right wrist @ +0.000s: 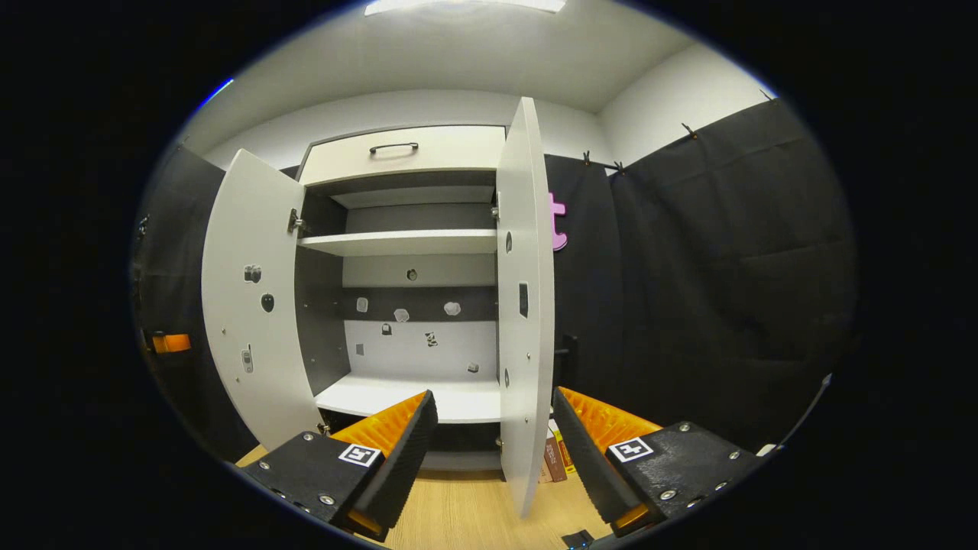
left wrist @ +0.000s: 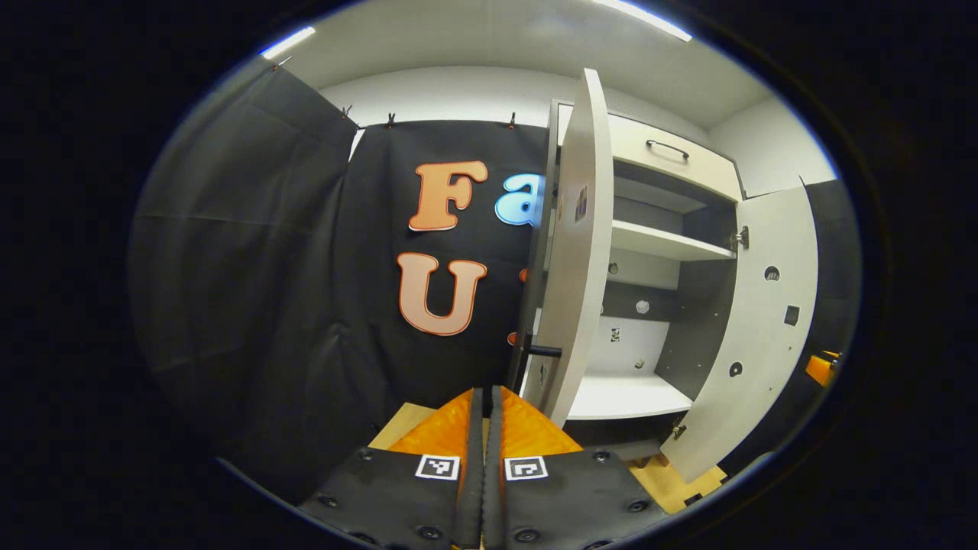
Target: Open the right door of the double-door shoe cabinet with the right hand, and open the left door with the left hand.
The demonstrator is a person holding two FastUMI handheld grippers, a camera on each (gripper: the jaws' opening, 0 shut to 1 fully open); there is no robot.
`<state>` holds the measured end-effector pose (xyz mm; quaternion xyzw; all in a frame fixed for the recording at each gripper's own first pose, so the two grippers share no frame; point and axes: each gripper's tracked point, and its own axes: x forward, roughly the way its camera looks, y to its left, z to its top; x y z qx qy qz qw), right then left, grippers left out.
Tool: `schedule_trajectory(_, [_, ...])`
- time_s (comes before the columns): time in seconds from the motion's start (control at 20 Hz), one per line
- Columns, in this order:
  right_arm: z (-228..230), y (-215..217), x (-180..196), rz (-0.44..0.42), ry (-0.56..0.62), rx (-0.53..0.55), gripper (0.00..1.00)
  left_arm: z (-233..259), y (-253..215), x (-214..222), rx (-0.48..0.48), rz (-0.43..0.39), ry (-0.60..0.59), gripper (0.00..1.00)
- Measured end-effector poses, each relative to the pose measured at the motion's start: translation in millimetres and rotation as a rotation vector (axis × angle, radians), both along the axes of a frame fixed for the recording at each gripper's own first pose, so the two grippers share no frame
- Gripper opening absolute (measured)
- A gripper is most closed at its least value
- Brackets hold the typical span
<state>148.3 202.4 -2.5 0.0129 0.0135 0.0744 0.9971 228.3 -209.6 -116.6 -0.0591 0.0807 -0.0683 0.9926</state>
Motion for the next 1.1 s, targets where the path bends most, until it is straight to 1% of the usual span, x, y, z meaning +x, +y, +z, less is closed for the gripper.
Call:
schedule_trajectory(0.05, [6, 1, -1, 0.008, -0.008, 0.001, 0.93, 4, 6, 2, 0.02, 0.022, -0.018, 0.02])
schedule_trajectory(0.1, [12, 3, 0, 0.017, -0.012, 0.002, 0.93, 8, 11, 4, 0.034, 0.036, -0.031, 0.13])
schedule_trajectory(0.15, [19, 2, 0, 0.018, -0.017, 0.005, 0.93, 11, 15, 4, 0.044, 0.046, -0.041, 0.14])
schedule_trajectory(0.2, [25, -1, 0, 0.015, -0.025, 0.005, 0.93, 14, 17, 3, 0.051, 0.055, -0.049, 0.22])
schedule_trajectory(0.25, [33, -3, 0, 0.01, -0.037, 0.006, 0.93, 17, 18, 1, 0.051, 0.051, -0.054, 0.24])
schedule_trajectory(0.3, [40, -5, -1, 0.005, -0.051, 0.007, 0.93, 20, 19, 0, 0.053, 0.053, -0.06, 0.36])
schedule_trajectory(0.35, [47, -6, -2, 0.001, -0.06, 0.01, 0.93, 22, 22, -1, 0.058, 0.06, -0.063, 0.39])
schedule_trajectory(0.45, [55, -8, -7, 0.004, -0.067, 0.019, 0.93, 26, 25, -3, 0.065, 0.067, -0.077, 0.51])
schedule_trajectory(0.5, [59, -8, -10, 0.008, -0.071, 0.021, 0.93, 30, 26, -5, 0.071, 0.064, -0.09, 0.53])
schedule_trajectory(0.55, [63, -9, -10, 0.006, -0.079, 0.022, 0.93, 33, 26, -6, 0.076, 0.061, -0.105, 0.61])
schedule_trajectory(0.65, [68, -12, -14, -0.004, -0.096, 0.015, 0.93, 39, 30, -4, 0.08, 0.062, -0.135, 0.72])
schedule_trajectory(0.7, [68, -12, -17, -0.006, -0.098, 0.015, 0.92, 40, 28, -5, 0.075, 0.057, -0.147, 0.84])
schedule_trajectory(0.8, [69, -10, -19, -0.002, -0.098, 0.02, 0.92, 45, 27, -5, 0.075, 0.052, -0.162, 0.99])
schedule_trajectory(0.9, [68, -12, -21, -0.009, -0.1, 0.017, 0.92, 50, 32, -11, 0.091, 0.065, -0.183, 0.96])
schedule_trajectory(1.1, [68, -13, -24, -0.024, -0.099, 0.008, 0.93, 54, 29, -12, 0.087, 0.054, -0.204, 0.96])
